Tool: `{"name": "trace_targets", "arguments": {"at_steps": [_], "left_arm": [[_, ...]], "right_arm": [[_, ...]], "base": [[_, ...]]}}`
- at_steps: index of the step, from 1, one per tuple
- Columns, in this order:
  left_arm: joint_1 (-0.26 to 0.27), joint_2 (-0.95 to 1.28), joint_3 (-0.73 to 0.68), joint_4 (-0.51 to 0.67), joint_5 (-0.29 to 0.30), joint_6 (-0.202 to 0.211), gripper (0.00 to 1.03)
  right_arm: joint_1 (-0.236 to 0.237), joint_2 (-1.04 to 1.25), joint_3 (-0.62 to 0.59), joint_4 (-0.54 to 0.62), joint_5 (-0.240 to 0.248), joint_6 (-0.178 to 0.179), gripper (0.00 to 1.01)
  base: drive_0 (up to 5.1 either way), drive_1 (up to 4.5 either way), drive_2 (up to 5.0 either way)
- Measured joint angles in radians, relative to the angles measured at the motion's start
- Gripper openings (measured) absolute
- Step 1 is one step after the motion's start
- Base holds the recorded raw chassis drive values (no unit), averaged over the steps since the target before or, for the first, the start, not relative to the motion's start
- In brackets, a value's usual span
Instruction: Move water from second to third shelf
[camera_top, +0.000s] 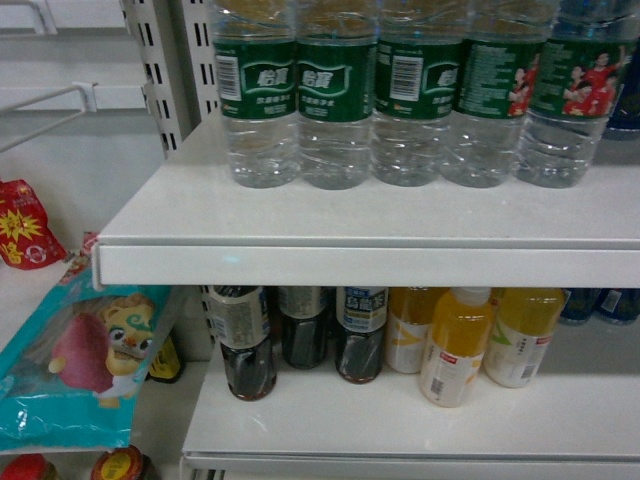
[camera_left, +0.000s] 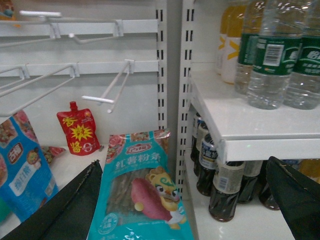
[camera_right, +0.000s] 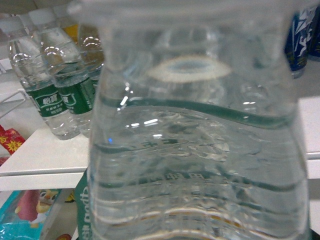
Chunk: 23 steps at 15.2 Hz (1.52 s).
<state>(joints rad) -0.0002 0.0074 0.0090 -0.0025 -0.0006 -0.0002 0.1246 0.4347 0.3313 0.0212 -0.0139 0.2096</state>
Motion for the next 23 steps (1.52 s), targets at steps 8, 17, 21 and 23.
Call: {"name": "trace_targets", "arguments": {"at_steps": [8,17,21,23], "left_arm": [[-0.001,0.000,0.000,-0.001,-0.003,0.000,0.98],[-0.001,0.000,0.000,-0.001,0.000,0.000,0.98],[-0.001,0.000,0.000,-0.001,0.000,0.000,0.98],[-0.001,0.000,0.000,-0.001,0.000,0.000,0.98]], "right_arm": [[0.005,0.001,0.000,-0.001,-0.003,0.000,0.43],[-0.051,0.155,0.104,-0.083,-0.189,-0.032,0.43],[0.029,0.405,0.231,0.161,-0.164,-0.111,0.43],[0.056,0.547,0.255,0.220,-0.148,-0.140,0.43]], "base": [[-5.0,2.41,2.4],[-5.0,2.41,2.4],[-5.0,2.41,2.4],[0.0,0.00,0.0]]}}
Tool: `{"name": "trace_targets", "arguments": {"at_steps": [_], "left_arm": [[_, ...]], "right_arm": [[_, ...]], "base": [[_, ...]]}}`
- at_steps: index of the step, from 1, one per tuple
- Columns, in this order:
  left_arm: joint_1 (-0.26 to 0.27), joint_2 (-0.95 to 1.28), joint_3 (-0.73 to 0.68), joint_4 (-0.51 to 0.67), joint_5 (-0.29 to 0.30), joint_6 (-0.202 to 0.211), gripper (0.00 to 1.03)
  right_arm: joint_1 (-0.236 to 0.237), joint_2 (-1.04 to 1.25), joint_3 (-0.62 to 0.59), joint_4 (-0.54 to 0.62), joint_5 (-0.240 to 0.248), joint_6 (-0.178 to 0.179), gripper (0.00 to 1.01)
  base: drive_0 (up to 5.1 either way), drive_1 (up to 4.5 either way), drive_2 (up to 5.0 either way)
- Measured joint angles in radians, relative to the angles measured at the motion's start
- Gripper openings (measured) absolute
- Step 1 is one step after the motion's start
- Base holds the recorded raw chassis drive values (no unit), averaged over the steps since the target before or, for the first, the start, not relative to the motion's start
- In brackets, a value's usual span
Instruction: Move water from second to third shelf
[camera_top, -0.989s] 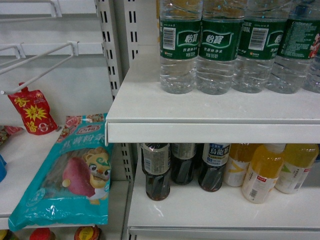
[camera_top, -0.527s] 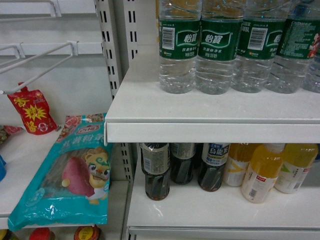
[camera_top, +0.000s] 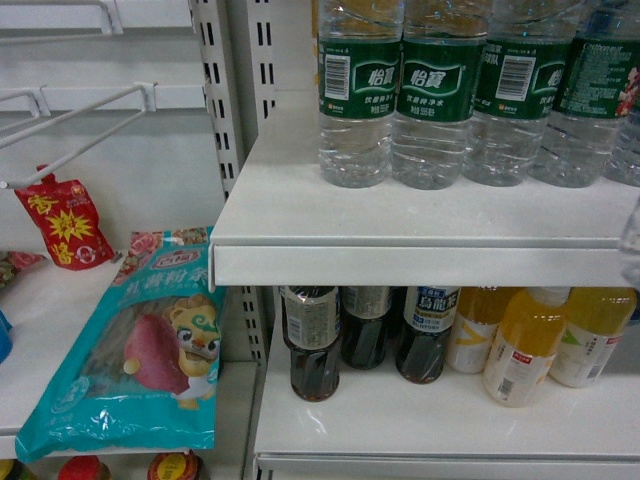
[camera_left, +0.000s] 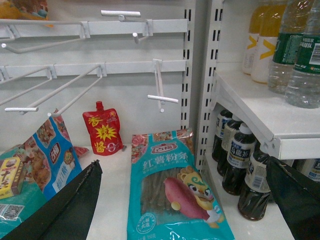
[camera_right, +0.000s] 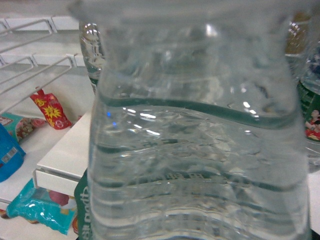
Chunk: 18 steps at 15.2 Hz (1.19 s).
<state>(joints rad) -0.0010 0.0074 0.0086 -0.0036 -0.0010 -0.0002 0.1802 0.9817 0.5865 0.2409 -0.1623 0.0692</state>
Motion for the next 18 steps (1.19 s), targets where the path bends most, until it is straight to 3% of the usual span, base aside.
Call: {"name": "trace_targets", "arguments": {"at_steps": [5,9,18], "left_arm": [[0.000,0.000,0.000,0.000,0.000,0.000,0.98],[0.000,0.000,0.000,0.000,0.000,0.000,0.98],[0.000,0.000,0.000,0.000,0.000,0.000,0.98]], "right_arm": [[0.029,0.244,0.098,0.143,0.053,-0.005,0.43],[0.030,0.380,0.179,0.172,0.086,0.016,0.43],[0.037,0.542,0.312,0.180,0.121,0.019,0.43]], "base": [[0.0,0.00,0.0],[0.0,0.00,0.0],[0.0,0.00,0.0]]}}
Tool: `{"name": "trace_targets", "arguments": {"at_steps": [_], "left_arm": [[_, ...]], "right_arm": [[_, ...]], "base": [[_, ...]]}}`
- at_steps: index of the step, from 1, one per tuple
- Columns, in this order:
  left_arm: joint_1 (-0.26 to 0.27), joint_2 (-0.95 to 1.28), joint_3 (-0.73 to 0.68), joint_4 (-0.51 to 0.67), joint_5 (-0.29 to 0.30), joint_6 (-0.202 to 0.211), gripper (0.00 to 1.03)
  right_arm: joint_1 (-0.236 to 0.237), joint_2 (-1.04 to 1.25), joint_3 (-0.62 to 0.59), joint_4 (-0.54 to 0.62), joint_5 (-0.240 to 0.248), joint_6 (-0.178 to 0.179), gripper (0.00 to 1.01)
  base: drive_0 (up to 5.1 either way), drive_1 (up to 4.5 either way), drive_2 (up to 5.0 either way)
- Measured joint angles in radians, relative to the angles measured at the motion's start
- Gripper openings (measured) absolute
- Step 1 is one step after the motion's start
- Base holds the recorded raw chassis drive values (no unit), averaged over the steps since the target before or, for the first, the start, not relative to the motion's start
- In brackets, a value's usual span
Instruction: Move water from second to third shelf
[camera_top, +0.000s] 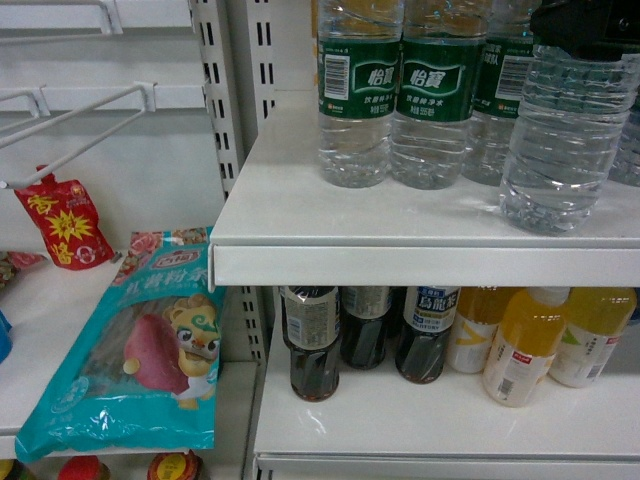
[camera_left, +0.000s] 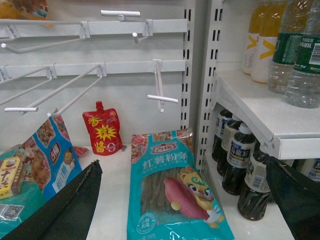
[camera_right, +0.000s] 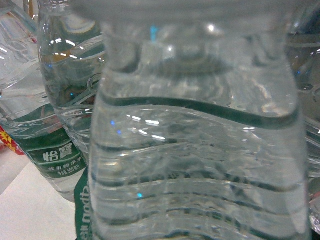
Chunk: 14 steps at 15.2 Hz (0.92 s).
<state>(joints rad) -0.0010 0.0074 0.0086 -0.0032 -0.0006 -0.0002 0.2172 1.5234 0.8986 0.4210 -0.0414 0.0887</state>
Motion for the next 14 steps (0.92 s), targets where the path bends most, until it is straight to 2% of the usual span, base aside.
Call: {"name": "trace_targets", "arguments": {"at_steps": [6,7,8,11,12,14], "left_arm": [[0.000,0.000,0.000,0.000,0.000,0.000,0.98],[0.000,0.000,0.000,0.000,0.000,0.000,0.98],[0.000,0.000,0.000,0.000,0.000,0.000,0.98],[0.000,0.000,0.000,0.000,0.000,0.000,0.98],[0.000,0.000,0.000,0.000,0.000,0.000,0.98],[0.000,0.000,0.000,0.000,0.000,0.000,0.98]], "right_arm": [[0.000,0.029,0.018,0.018,0.004,0.000,0.43],[0.000,0.029,0.018,0.018,0.004,0.000,0.48],[-0.001,0.029,0.016,0.018,0.004,-0.003,0.63],[-0.002,0.021,0.016,0.024,-0.004,-0.003,0.96],[-0.002,0.016,0.015,0.028,-0.008,-0.007,1.00],[-0.002,-0.023,-0.009,0.016,-0.011,-0.026,0.98]], "base": [[0.0,0.00,0.0],[0.0,0.00,0.0],[0.0,0.00,0.0],[0.0,0.00,0.0],[0.0,0.00,0.0],[0.0,0.00,0.0]]}}
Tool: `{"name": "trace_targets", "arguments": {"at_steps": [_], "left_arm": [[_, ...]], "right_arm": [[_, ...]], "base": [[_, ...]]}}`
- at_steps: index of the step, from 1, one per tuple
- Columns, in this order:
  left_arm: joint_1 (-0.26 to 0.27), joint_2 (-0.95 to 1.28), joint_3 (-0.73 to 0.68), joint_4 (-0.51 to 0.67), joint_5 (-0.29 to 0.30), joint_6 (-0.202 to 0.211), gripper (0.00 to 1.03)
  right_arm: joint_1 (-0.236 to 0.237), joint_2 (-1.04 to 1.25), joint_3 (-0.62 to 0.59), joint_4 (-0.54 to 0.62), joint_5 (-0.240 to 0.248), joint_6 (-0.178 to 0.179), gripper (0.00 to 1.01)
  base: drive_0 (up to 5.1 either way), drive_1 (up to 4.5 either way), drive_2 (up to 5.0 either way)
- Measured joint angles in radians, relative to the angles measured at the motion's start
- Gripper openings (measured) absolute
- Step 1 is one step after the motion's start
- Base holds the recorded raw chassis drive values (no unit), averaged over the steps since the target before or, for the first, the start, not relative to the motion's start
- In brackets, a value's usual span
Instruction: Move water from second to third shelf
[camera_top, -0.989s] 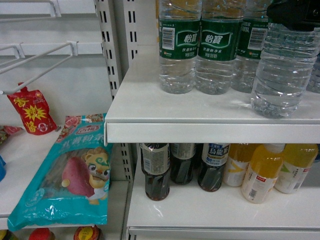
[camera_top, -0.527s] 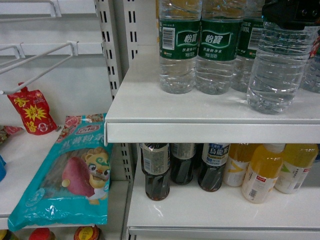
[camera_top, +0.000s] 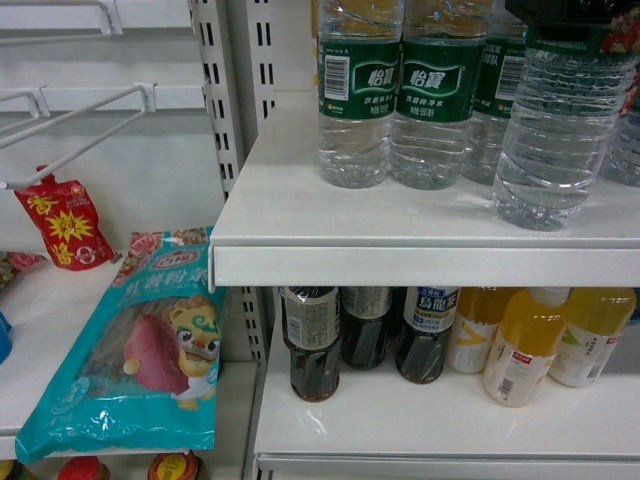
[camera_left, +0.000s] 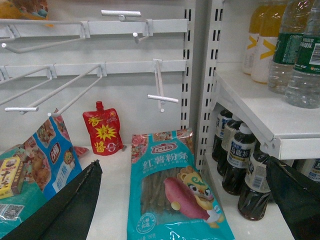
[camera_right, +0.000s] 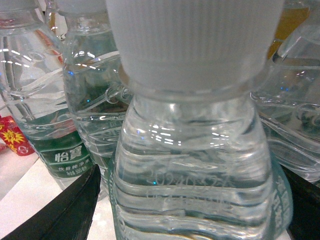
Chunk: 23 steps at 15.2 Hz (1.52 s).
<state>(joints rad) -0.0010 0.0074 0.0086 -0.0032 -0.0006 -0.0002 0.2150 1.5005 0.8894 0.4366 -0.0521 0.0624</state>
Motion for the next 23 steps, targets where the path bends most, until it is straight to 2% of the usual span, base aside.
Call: {"name": "trace_targets", "arguments": {"at_steps": [3,6,9,10,11,12,13,14,15,16,17,18,20,21,23], "left_arm": [[0.000,0.000,0.000,0.000,0.000,0.000,0.98],[0.000,0.000,0.000,0.000,0.000,0.000,0.98],[0.000,0.000,0.000,0.000,0.000,0.000,0.98],[0.000,0.000,0.000,0.000,0.000,0.000,0.98],[0.000,0.000,0.000,0.000,0.000,0.000,0.98],[0.000,0.000,0.000,0.000,0.000,0.000,0.98],[0.000,0.000,0.000,0.000,0.000,0.000,0.98],[0.000,0.000,0.000,0.000,0.000,0.000,0.98],[0.000,0.000,0.000,0.000,0.000,0.000,0.98],[0.000,0.000,0.000,0.000,0.000,0.000,0.98],[0.000,0.000,0.000,0.000,0.000,0.000,0.98],[0.000,0.000,0.000,0.000,-0.001,0.000,0.98],[0.000,0.000,0.000,0.000,0.000,0.000,0.98],[0.000,0.000,0.000,0.000,0.000,0.000,0.98],[0.000,0.000,0.000,0.000,0.000,0.000,0.98]], "right_arm": [[0.000,-0.091,-0.063,-0.047,-0.006,-0.027,0.98],[-0.014,-0.257,-0.188,-0.079,-0.058,-0.047,0.98],[-0.055,-0.474,-0.315,-0.154,-0.117,-0.043,0.98],[-0.075,-0.570,-0.357,-0.199,-0.137,-0.031,0.98],[-0.087,-0.648,-0.391,-0.232,-0.145,-0.029,0.98],[-0.089,-0.713,-0.431,-0.210,-0.125,-0.031,0.97],[-0.071,-0.775,-0.509,-0.089,0.035,-0.042,0.84],[-0.093,-0.843,-0.584,-0.064,0.135,-0.050,0.72],[-0.132,-0.887,-0.651,-0.054,0.142,-0.053,0.59],[-0.205,-0.896,-0.697,-0.023,0.066,-0.056,0.44],[-0.210,-0.895,-0.701,-0.018,0.064,-0.056,0.42],[-0.220,-0.892,-0.720,0.003,0.064,-0.056,0.33],[-0.215,-0.956,-0.770,-0.018,0.053,-0.056,0.05],[-0.215,-0.986,-0.783,-0.026,0.053,-0.060,0.02],[-0.215,-1.042,-0.811,-0.061,0.053,-0.060,0.02]], "base": [[0.0,0.00,0.0],[0.0,0.00,0.0],[0.0,0.00,0.0],[0.0,0.00,0.0],[0.0,0.00,0.0],[0.0,0.00,0.0],[0.0,0.00,0.0],[0.0,0.00,0.0],[0.0,0.00,0.0],[0.0,0.00,0.0],[0.0,0.00,0.0],[0.0,0.00,0.0],[0.0,0.00,0.0],[0.0,0.00,0.0],[0.0,0.00,0.0]]}}
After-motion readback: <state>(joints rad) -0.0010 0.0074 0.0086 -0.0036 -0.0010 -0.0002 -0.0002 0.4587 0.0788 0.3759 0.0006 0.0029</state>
